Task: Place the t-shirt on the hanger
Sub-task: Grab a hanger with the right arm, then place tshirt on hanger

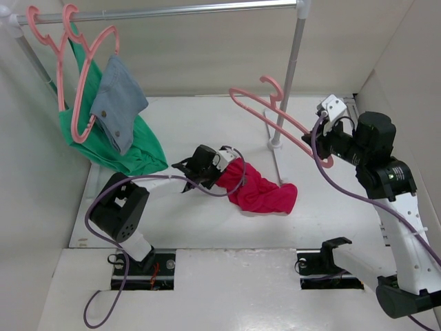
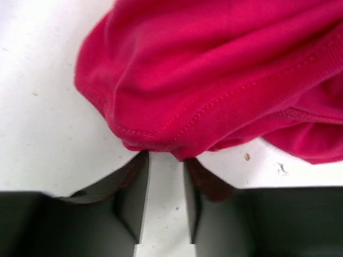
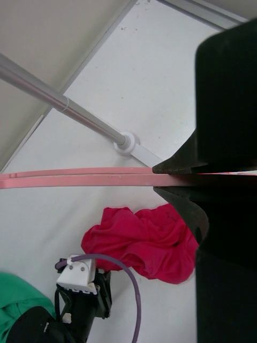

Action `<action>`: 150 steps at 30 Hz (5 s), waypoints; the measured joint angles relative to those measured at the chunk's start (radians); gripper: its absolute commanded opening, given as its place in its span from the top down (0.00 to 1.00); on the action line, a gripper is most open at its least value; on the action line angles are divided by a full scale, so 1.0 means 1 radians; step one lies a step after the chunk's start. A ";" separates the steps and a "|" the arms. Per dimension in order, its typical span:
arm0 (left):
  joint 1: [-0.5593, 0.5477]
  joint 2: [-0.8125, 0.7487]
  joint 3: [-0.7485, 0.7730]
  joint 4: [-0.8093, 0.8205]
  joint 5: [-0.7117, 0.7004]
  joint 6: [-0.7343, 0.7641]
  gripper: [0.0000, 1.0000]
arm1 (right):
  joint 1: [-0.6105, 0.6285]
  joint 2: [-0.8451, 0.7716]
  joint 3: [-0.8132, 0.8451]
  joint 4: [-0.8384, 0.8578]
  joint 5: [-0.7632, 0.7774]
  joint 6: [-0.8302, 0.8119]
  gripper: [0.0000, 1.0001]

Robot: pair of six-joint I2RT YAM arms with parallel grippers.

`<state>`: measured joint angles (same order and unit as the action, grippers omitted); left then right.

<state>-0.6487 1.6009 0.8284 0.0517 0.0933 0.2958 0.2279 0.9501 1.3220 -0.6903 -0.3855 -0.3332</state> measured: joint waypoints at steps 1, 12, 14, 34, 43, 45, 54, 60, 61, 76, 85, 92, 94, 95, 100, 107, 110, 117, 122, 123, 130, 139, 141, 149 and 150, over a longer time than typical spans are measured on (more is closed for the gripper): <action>0.000 0.000 0.003 0.000 -0.007 -0.003 0.86 | 0.000 0.000 0.000 -0.003 0.000 0.000 1.00; 0.018 0.000 0.020 0.011 0.051 -0.037 0.57 | 0.000 0.026 0.004 -0.045 -0.012 0.012 1.00; 0.025 0.000 0.025 0.014 0.083 -0.048 0.49 | 0.000 0.031 0.006 -0.047 -0.012 0.013 1.00; 0.040 0.010 0.108 -0.012 0.049 -0.127 1.00 | 0.000 0.044 0.088 -0.206 -0.027 0.016 1.00; 0.189 0.027 0.411 -0.243 0.170 -0.052 1.00 | 0.000 0.074 0.326 -0.520 -0.065 0.044 1.00; 0.192 0.027 0.429 -0.267 0.209 -0.044 1.00 | 0.000 0.065 0.323 -0.583 -0.085 0.051 1.00; 0.172 0.040 0.431 -0.327 0.270 -0.043 1.00 | 0.003 -0.026 0.159 -0.650 -0.286 0.075 1.00; 0.168 0.040 0.430 -0.325 0.271 -0.051 1.00 | 0.050 -0.059 -0.003 -0.578 -0.331 0.115 1.00; 0.168 0.040 0.430 -0.323 0.271 -0.053 1.00 | 0.060 -0.057 -0.018 -0.559 -0.313 0.127 1.00; 0.167 0.040 0.428 -0.322 0.247 -0.051 1.00 | 0.268 0.009 -0.046 -0.315 0.057 0.257 1.00; 0.167 0.040 0.429 -0.343 0.270 -0.061 1.00 | 0.426 0.027 -0.061 -0.274 0.279 0.350 1.00; 0.166 0.040 0.435 -0.380 0.273 -0.061 1.00 | 0.547 0.027 -0.023 -0.274 0.451 0.393 1.00; 0.164 0.040 0.451 -0.393 0.273 -0.061 1.00 | 0.570 0.031 -0.009 -0.272 0.471 0.389 1.00; 0.164 0.040 0.463 -0.397 0.275 -0.061 1.00 | 0.581 0.035 -0.007 -0.266 0.477 0.385 1.00; 0.158 0.040 0.556 -0.431 0.315 -0.066 1.00 | 0.624 0.051 -0.032 -0.201 0.491 0.347 1.00; 0.158 0.041 0.695 -0.531 0.391 -0.071 1.00 | 0.607 -0.070 -0.208 -0.058 0.481 0.269 1.00; 0.158 0.041 0.770 -0.580 0.422 -0.056 1.00 | 0.550 -0.149 -0.286 0.023 0.435 0.235 1.00; 0.145 0.052 0.954 -0.678 0.470 0.005 1.00 | 0.382 -0.212 -0.387 0.201 0.222 0.180 1.00; 0.120 0.066 1.080 -0.743 0.471 0.099 1.00 | 0.252 -0.189 -0.412 0.286 -0.010 0.154 1.00; 0.114 0.066 1.094 -0.759 0.476 0.117 1.00 | 0.223 -0.189 -0.427 0.306 -0.055 0.151 1.00; 0.085 0.071 1.148 -0.862 0.570 0.204 1.00 | 0.082 -0.156 -0.488 0.421 -0.279 0.140 1.00; 0.059 0.072 1.205 -0.967 0.655 0.380 0.57 | 0.039 -0.052 -0.487 0.543 -0.415 0.097 1.00; 0.061 0.072 1.205 -0.970 0.629 0.429 0.48 | 0.027 -0.043 -0.487 0.545 -0.438 0.092 1.00; 0.106 0.072 1.205 -0.985 0.533 0.629 0.35 | 0.003 -0.009 -0.487 0.567 -0.493 0.084 1.00; 0.113 0.072 1.205 -0.989 0.525 0.655 0.34 | 0.002 -0.007 -0.487 0.569 -0.499 0.084 1.00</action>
<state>-0.5362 1.6733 2.0335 -0.9375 0.6186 0.9508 0.2302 0.9432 0.8352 -0.1211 -0.8848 -0.2489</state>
